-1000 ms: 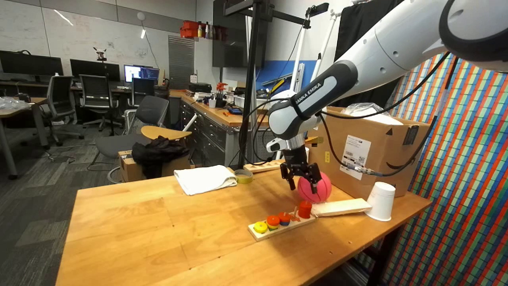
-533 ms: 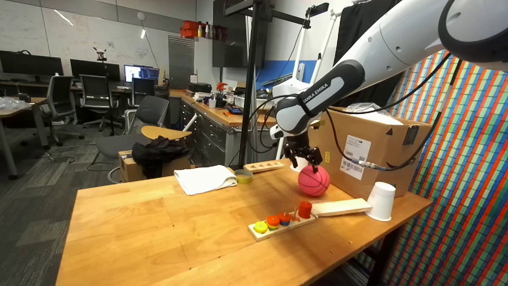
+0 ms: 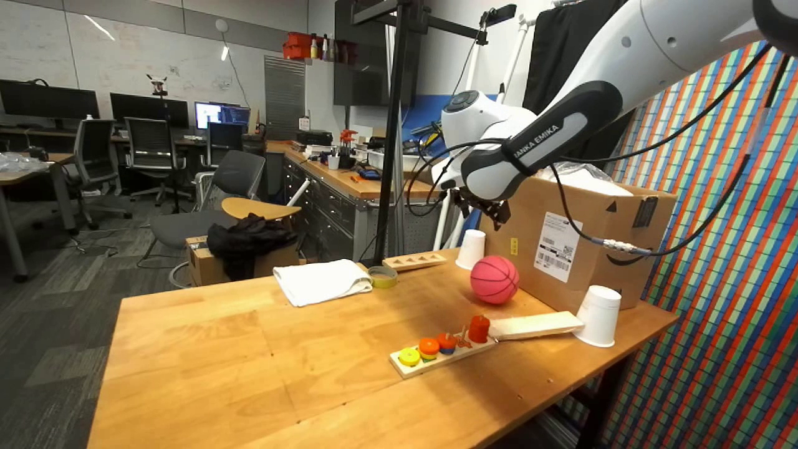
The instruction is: Move the basketball to the right
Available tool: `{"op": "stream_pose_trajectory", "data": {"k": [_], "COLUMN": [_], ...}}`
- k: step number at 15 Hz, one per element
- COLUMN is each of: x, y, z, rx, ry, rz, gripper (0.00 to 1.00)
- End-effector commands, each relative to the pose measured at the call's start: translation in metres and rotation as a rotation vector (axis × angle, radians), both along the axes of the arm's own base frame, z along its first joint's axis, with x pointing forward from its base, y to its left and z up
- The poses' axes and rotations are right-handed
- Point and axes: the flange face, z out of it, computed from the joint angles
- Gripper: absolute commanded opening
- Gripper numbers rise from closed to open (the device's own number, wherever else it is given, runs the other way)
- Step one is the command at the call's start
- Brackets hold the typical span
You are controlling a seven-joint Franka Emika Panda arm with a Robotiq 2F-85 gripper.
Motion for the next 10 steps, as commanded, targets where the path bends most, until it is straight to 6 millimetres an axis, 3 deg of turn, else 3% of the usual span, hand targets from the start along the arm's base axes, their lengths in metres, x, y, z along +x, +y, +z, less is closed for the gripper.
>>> {"op": "stream_pose_trajectory", "data": {"k": [1,5,10], "x": [-0.022,-0.072,-0.097], "y": [0.012,0.059,0.109], "z": [-0.002,-0.011,0.007], "rx": [0.063,0.268,0.526], "ry": [-0.013,0.164,0.315], "rz": [-0.105,-0.189,-0.209], "gripper": [1.00,1.00,1.00]}}
